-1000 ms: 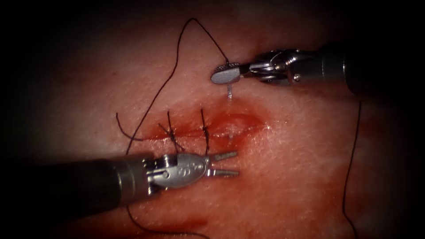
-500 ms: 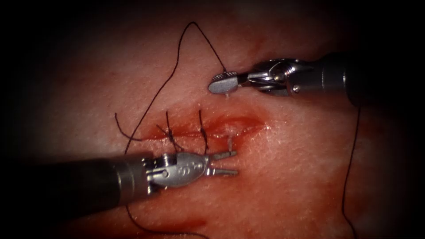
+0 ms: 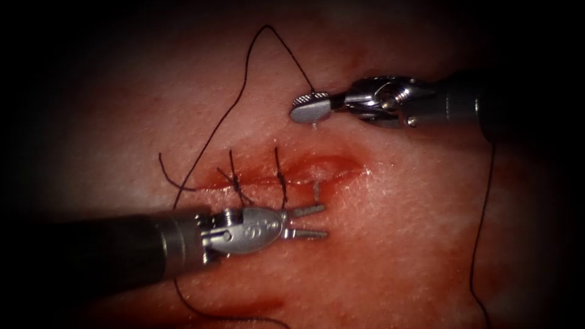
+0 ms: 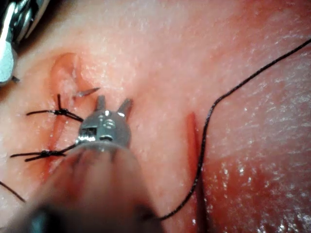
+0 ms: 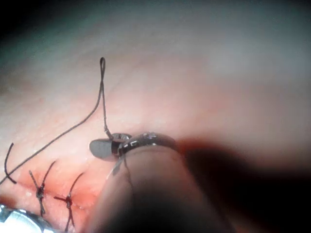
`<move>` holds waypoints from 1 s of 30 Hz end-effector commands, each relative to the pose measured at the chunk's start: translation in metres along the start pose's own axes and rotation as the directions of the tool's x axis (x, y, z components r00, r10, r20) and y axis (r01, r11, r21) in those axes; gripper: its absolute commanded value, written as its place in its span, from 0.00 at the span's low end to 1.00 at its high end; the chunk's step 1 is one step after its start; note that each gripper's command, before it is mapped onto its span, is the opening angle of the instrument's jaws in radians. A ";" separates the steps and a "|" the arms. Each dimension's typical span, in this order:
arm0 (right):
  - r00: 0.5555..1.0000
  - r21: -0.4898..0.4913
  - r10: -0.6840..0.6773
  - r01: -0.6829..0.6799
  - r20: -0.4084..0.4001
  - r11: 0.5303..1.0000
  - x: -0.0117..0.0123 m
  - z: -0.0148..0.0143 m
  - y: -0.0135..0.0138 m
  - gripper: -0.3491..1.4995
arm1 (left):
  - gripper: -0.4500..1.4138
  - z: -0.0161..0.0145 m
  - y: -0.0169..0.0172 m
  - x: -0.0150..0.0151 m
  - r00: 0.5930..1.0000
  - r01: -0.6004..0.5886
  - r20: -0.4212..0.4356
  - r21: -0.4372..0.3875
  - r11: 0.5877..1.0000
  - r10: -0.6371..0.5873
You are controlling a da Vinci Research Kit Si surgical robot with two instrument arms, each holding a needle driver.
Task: Wound Closure
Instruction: Push needle through tissue above incision with right hand
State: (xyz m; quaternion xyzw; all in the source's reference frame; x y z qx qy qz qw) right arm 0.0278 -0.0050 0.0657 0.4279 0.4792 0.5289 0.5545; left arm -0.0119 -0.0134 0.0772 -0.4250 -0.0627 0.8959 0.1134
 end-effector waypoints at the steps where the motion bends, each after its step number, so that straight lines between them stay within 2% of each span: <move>1: 1.000 0.002 -0.004 0.004 -0.003 1.000 0.0004 0.0007 0.0004 0.00 | 0.34 0.0007 0.0000 -0.0001 1.000 -0.001 -0.001 0.000 1.000 0.000; 8: 0.989 0.035 0.119 -0.122 0.082 0.992 -0.0017 0.0016 0.0000 0.00 | 0.34 0.0007 0.0000 0.0000 1.000 0.000 -0.001 -0.001 1.000 0.000; 13: 0.957 0.034 0.234 -0.243 0.172 0.969 -0.0054 0.0024 0.0003 0.00 | 0.35 0.0006 0.0000 -0.0001 1.000 -0.001 -0.001 -0.002 1.000 0.001; 18: 0.923 0.038 0.312 -0.328 0.227 0.944 -0.0096 0.0028 0.0007 0.00 | 0.35 0.0006 0.0000 -0.0001 1.000 -0.001 -0.001 -0.002 1.000 0.001; 22: 0.908 0.041 0.330 -0.351 0.257 0.935 -0.0120 0.0023 0.0006 0.00 | 0.35 0.0004 -0.0001 -0.0001 1.000 -0.001 -0.002 -0.004 1.000 0.001; 25: 0.904 0.046 0.329 -0.354 0.273 0.934 -0.0128 0.0016 -0.0002 0.00 | 0.35 0.0003 -0.0001 -0.0001 1.000 -0.001 0.000 -0.007 1.000 0.001; 28: 0.905 0.030 0.345 -0.364 0.248 0.931 -0.0127 0.0009 -0.0011 0.00 | 0.35 0.0003 -0.0001 -0.0001 1.000 0.000 -0.002 -0.005 1.000 0.000; 30: 0.936 0.035 0.274 -0.288 0.220 0.957 -0.0120 0.0006 -0.0016 0.00 | 0.35 0.0003 -0.0001 -0.0001 1.000 0.000 -0.002 -0.005 1.000 0.000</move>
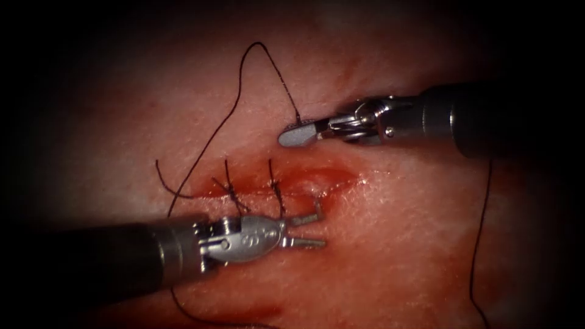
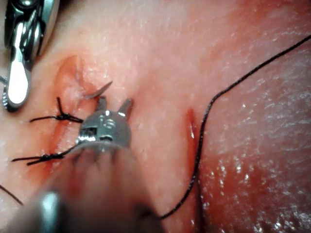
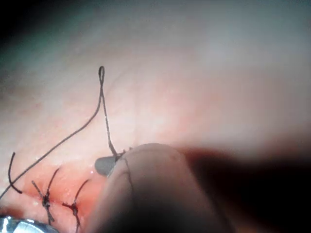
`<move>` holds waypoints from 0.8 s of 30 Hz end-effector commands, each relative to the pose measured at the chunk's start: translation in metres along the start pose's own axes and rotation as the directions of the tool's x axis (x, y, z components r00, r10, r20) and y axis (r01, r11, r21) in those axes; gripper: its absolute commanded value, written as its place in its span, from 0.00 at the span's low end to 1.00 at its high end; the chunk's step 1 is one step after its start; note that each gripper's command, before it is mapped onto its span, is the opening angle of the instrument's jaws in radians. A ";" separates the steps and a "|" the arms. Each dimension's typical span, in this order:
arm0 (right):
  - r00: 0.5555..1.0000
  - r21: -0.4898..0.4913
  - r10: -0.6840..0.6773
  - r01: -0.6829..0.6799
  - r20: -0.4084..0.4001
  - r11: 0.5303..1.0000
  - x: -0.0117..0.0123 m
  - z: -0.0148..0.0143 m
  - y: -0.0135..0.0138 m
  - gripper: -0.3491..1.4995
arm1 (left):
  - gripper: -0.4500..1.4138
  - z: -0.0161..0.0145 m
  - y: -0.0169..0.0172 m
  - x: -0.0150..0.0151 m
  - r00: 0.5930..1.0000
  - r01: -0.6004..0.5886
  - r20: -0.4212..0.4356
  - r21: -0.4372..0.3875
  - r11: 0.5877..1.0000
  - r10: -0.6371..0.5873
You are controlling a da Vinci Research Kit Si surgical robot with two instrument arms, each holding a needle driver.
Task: Wound Closure
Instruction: Push needle through tissue above incision with right hand
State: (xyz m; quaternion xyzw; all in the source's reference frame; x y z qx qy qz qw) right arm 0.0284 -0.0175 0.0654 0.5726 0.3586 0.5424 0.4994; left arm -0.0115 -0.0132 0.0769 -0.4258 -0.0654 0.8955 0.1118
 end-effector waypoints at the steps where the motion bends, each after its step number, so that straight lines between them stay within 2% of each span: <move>1: 0.995 -0.017 -0.094 0.094 -0.025 0.995 0.0009 0.0002 -0.0006 0.23 | 0.35 0.0008 0.0000 -0.0001 1.000 0.001 -0.001 0.001 1.000 -0.001; 2: 0.981 -0.037 -0.183 0.181 -0.060 0.983 0.0017 -0.0001 -0.0010 0.45 | 0.35 0.0008 0.0000 -0.0001 1.000 0.001 -0.001 0.002 1.000 -0.001; 3: 0.970 -0.053 -0.227 0.223 -0.086 0.973 0.0023 -0.0003 -0.0013 0.64 | 0.35 0.0007 0.0001 0.0000 1.000 0.001 -0.001 0.002 1.000 -0.001; 4: 0.953 -0.063 -0.278 0.272 -0.121 0.960 0.0032 -0.0006 -0.0017 0.74 | 0.35 0.0007 0.0001 0.0000 1.000 0.001 -0.001 0.002 1.000 -0.001; 8: 0.862 -0.195 -0.467 0.433 -0.198 0.880 0.0064 -0.0019 -0.0022 0.87 | 0.35 0.0007 0.0001 0.0000 1.000 0.001 -0.001 0.002 1.000 -0.001; 9: 0.838 -0.223 -0.507 0.465 -0.200 0.857 0.0071 -0.0022 -0.0022 0.89 | 0.35 0.0007 0.0001 0.0000 1.000 0.001 -0.001 0.002 1.000 -0.001; 10: 0.797 -0.279 -0.569 0.510 -0.204 0.814 0.0086 -0.0030 -0.0020 0.89 | 0.35 0.0007 0.0001 0.0000 1.000 0.001 -0.001 0.002 1.000 -0.001; 14: 0.742 -0.366 -0.642 0.552 -0.193 0.749 0.0106 -0.0045 -0.0017 0.89 | 0.35 0.0007 0.0001 0.0000 1.000 0.001 -0.001 0.002 1.000 -0.001; 19: 0.722 -0.414 -0.666 0.556 -0.188 0.720 0.0117 -0.0053 -0.0016 0.87 | 0.35 0.0008 0.0001 0.0000 1.000 0.001 0.000 0.002 1.000 -0.001; 24: 0.720 -0.423 -0.666 0.551 -0.196 0.720 0.0120 -0.0051 -0.0020 0.84 | 0.35 0.0008 0.0001 0.0000 1.000 0.001 0.000 0.003 1.000 -0.001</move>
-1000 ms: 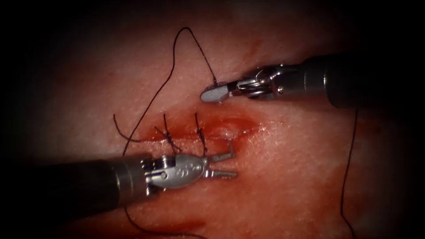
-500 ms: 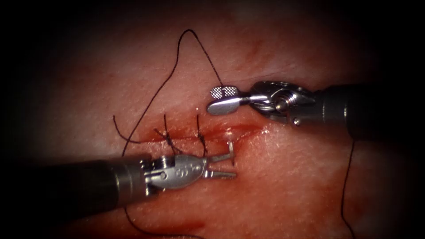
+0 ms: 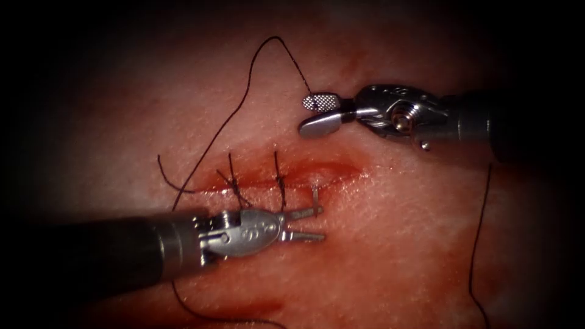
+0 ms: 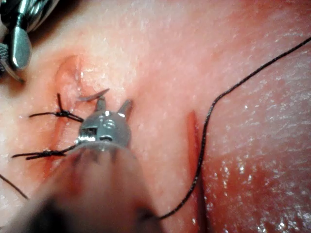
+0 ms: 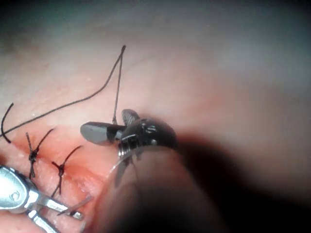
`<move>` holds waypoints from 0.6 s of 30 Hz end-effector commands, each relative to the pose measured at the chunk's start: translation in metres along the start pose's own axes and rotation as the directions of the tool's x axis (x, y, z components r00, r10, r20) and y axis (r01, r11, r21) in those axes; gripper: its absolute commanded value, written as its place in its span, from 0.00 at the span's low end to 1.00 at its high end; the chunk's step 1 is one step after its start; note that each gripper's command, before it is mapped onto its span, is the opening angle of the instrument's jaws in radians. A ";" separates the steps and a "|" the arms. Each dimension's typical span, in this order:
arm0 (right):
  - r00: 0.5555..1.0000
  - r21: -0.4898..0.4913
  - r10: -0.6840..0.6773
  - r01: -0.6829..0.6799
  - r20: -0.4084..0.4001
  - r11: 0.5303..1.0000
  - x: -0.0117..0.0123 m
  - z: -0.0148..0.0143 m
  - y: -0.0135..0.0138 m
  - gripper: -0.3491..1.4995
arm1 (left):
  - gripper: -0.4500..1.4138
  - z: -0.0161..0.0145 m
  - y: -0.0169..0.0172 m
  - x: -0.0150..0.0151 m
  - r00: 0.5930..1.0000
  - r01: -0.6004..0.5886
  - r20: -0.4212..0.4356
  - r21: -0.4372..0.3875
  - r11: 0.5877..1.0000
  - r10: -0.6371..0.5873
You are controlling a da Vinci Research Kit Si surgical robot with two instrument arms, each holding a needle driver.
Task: Wound Closure
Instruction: Push needle through tissue above incision with right hand
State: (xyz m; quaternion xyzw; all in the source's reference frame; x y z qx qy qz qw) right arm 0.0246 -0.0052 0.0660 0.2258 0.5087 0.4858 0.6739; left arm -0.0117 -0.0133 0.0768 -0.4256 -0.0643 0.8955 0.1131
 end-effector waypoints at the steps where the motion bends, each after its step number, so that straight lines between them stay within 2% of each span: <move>1: 1.000 0.001 0.002 -0.002 -0.007 1.000 0.0005 0.0010 0.0001 0.83 | 0.35 0.0008 0.0000 -0.0001 1.000 0.000 0.000 0.000 1.000 0.000; 3: 1.000 -0.002 0.006 -0.006 -0.010 1.000 0.0008 0.0010 0.0002 0.78 | 0.35 0.0008 0.0000 -0.0001 1.000 0.000 0.000 0.000 1.000 0.000; 5: 1.000 -0.009 0.008 -0.008 -0.014 1.000 0.0008 0.0010 0.0002 0.60 | 0.35 0.0008 0.0000 -0.0001 1.000 0.000 0.000 0.000 1.000 0.000; 6: 1.000 -0.015 0.009 -0.009 -0.017 1.000 0.0008 0.0010 0.0001 0.37 | 0.35 0.0008 0.0000 -0.0001 1.000 0.000 0.000 0.000 1.000 0.000; 7: 1.000 -0.023 0.009 -0.009 -0.019 1.000 0.0007 0.0010 0.0001 0.09 | 0.35 0.0007 0.0000 -0.0001 1.000 0.000 0.000 0.000 1.000 0.000; 8: 0.999 -0.037 0.039 -0.039 -0.018 0.999 0.0005 0.0009 0.0001 0.00 | 0.35 0.0007 0.0000 -0.0001 1.000 -0.001 0.000 0.000 1.000 0.001; 12: 0.982 -0.081 0.178 -0.173 0.058 0.982 -0.0002 0.0009 0.0000 0.00 | 0.35 0.0007 0.0000 -0.0002 1.000 -0.001 0.000 -0.001 1.000 0.001; 18: 0.944 -0.084 0.281 -0.270 0.172 0.959 -0.0029 0.0009 -0.0010 0.00 | 0.36 0.0007 0.0000 -0.0001 1.000 0.000 -0.001 -0.001 1.000 0.000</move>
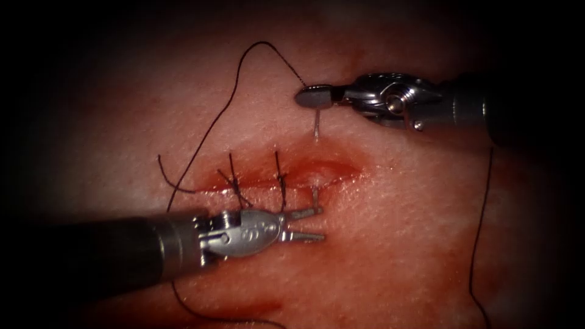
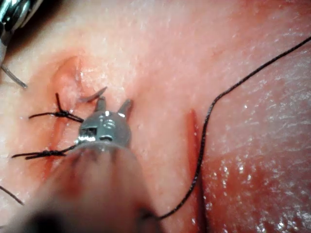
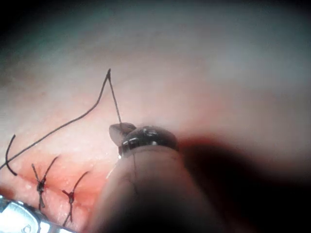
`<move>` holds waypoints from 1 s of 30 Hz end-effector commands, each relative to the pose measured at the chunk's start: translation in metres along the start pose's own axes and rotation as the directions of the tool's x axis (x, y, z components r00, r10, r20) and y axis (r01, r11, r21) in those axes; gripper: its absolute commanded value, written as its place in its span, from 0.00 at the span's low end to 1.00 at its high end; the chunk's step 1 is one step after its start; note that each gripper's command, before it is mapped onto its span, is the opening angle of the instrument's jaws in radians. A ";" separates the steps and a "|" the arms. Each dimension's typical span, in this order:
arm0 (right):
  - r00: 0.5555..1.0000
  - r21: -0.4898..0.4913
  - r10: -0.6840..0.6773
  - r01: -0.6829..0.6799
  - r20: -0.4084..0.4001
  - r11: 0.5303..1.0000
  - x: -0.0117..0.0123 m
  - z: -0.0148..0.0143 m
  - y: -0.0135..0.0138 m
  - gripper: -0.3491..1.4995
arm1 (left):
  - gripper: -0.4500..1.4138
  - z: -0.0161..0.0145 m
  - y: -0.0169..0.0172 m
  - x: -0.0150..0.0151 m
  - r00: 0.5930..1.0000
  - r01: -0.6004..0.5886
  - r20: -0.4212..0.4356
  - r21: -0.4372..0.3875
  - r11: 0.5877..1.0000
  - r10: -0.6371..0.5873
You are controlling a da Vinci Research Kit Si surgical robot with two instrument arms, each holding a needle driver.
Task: Wound Closure
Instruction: Push needle through tissue above incision with right hand
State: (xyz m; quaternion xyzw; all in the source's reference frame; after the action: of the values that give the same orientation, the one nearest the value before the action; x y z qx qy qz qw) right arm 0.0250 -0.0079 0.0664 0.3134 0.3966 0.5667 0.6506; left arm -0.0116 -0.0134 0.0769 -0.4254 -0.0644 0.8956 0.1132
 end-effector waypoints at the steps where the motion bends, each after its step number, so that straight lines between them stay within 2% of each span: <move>1: 1.000 0.004 0.020 -0.020 0.021 1.000 -0.0007 0.0010 -0.0001 0.00 | 0.36 0.0007 0.0000 -0.0001 1.000 -0.001 -0.003 0.001 1.000 0.001; 8: 0.989 0.059 0.070 -0.078 0.128 0.995 -0.0036 0.0011 -0.0014 0.00 | 0.39 0.0006 -0.0002 0.0000 1.000 0.000 -0.009 0.002 1.000 0.000; 13: 0.963 0.124 0.143 -0.175 0.229 0.977 -0.0061 0.0007 -0.0033 0.00 | 0.39 0.0005 -0.0003 0.0001 1.000 0.002 -0.017 0.005 1.000 -0.002; 18: 0.941 0.159 0.173 -0.226 0.289 0.961 -0.0080 -0.0002 -0.0041 0.00 | 0.40 0.0002 -0.0005 0.0002 1.000 0.009 -0.030 0.009 1.000 -0.009; 21: 0.935 0.165 0.177 -0.236 0.308 0.958 -0.0085 -0.0005 -0.0039 0.00 | 0.41 0.0001 -0.0006 0.0003 0.999 0.012 -0.036 0.014 1.000 -0.011; 26: 0.951 0.223 0.194 -0.249 0.240 0.942 -0.0071 -0.0007 -0.0028 0.00 | 0.47 -0.0001 -0.0006 0.0005 0.999 -0.016 -0.044 0.020 1.000 0.016; 28: 0.973 0.272 0.140 -0.188 0.186 0.944 -0.0060 -0.0009 -0.0021 0.33 | 0.49 -0.0005 -0.0005 0.0005 0.998 -0.032 -0.057 0.028 0.999 0.034; 29: 0.991 0.264 0.066 -0.094 0.114 0.960 -0.0046 -0.0013 -0.0011 0.65 | 0.50 -0.0012 -0.0003 0.0006 0.996 -0.052 -0.076 0.048 0.997 0.056; 30: 0.996 0.252 0.036 -0.057 0.087 0.966 -0.0040 -0.0016 -0.0006 0.69 | 0.50 -0.0015 -0.0002 0.0007 0.995 -0.056 -0.081 0.059 0.997 0.061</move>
State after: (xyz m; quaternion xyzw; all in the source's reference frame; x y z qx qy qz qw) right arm 0.0233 -0.0124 0.0652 0.4219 0.4338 0.5122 0.6094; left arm -0.0101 -0.0129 0.0748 -0.4614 -0.0171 0.8812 0.1014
